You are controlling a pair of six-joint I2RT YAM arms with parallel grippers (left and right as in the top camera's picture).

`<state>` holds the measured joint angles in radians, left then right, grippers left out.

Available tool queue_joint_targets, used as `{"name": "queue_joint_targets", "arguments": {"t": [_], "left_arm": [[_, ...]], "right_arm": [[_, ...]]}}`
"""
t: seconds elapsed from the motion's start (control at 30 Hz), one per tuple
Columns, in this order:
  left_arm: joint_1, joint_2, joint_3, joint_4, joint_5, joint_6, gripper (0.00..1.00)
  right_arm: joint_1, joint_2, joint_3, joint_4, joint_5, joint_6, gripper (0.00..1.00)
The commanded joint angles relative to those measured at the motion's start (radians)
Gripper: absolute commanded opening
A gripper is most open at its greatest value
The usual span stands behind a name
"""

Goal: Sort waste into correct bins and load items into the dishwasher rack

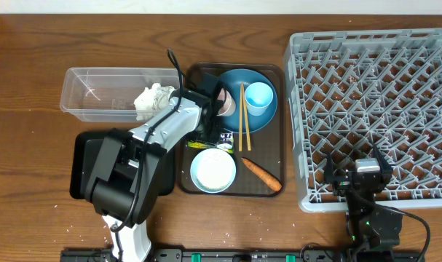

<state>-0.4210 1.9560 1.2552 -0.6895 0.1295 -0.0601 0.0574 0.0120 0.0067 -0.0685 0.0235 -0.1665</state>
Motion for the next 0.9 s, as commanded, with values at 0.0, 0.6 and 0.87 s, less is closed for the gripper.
{"name": "queue_joint_targets", "arguments": {"t": [0.0,0.6,0.87], "left_arm": [[0.001,0.016,-0.008,0.0,-0.008,-0.001,0.34],[0.001,-0.073,0.048,0.003,-0.029,0.0,0.06],[0.001,-0.18,0.049,0.015,-0.101,-0.001,0.06]], "right_arm": [[-0.019,-0.004,-0.001,-0.003,0.01,-0.003,0.99],[-0.019,-0.004,-0.001,-0.003,0.01,-0.003,0.99],[-0.019,-0.004,-0.001,-0.003,0.01,-0.003,0.99]]}}
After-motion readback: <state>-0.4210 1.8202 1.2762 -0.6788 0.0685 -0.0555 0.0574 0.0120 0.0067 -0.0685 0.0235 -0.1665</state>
